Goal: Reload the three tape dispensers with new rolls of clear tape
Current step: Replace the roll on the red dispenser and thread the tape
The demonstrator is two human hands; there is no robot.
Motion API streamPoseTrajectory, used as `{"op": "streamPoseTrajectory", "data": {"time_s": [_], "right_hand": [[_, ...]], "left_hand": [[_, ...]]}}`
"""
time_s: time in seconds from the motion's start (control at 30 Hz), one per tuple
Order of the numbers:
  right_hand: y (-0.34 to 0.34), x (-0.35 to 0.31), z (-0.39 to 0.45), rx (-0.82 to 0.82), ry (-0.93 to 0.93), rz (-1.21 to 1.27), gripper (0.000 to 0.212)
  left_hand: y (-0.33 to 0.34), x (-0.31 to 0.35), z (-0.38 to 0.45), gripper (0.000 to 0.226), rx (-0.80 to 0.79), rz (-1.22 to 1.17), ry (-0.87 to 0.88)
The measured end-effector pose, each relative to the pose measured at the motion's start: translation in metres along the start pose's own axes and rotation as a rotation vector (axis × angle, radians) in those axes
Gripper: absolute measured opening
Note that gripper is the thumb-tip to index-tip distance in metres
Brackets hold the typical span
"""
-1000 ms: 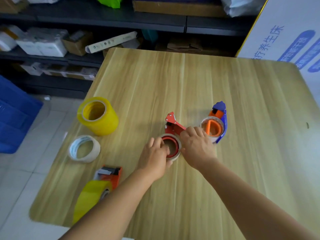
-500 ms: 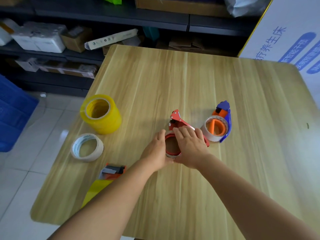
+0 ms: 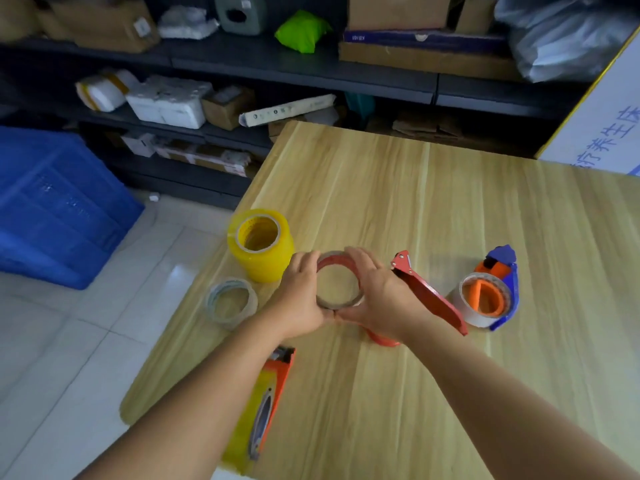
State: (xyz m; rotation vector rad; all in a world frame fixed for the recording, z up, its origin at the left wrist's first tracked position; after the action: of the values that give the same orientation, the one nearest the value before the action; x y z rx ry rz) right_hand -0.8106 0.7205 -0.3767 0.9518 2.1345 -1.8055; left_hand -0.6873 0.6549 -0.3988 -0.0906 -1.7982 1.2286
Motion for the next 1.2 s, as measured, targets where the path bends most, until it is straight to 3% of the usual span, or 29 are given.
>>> {"op": "streamPoseTrajectory", "data": {"time_s": [0.13, 0.43, 0.8, 0.97, 1.07, 1.2], "right_hand": [[0.025, -0.044, 0.014, -0.058, -0.090, 0.062, 0.097], [0.085, -0.107, 0.034, -0.148, -0.132, 0.057, 0.087], [0.104, -0.116, 0.053, -0.162, -0.101, -0.013, 0.071], [0.086, -0.116, 0.064, 0.048, -0.133, -0.035, 0.057], [0.077, -0.111, 0.079, 0.100, -0.044, -0.116, 0.058], [0.074, -0.100, 0.100, 0.002, 0.205, -0.030, 0.065]], "left_hand": [[-0.037, -0.037, -0.033, 0.116, 0.043, -0.032, -0.073], [-0.069, -0.105, -0.077, 0.092, 0.220, -0.083, -0.227], [-0.065, -0.134, -0.069, 0.101, 0.117, -0.106, -0.347], [-0.070, -0.134, -0.062, 0.120, 0.039, -0.137, -0.386], [-0.078, -0.123, -0.048, 0.105, 0.053, -0.107, -0.335], [-0.085, -0.115, -0.019, 0.077, 0.040, -0.073, -0.328]]}}
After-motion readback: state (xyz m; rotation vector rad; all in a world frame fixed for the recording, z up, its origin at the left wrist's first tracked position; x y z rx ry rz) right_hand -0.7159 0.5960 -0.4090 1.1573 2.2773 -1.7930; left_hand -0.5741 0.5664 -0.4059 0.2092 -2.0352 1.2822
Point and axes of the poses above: each hand's wrist, its own z-axis towards the middle knuckle, its own y-axis out of the palm, x = y × z, the point moved 4 cm from there along z, towards the middle knuckle, and after that the axes turned 11 degrees about y, right-handed, at the moved point
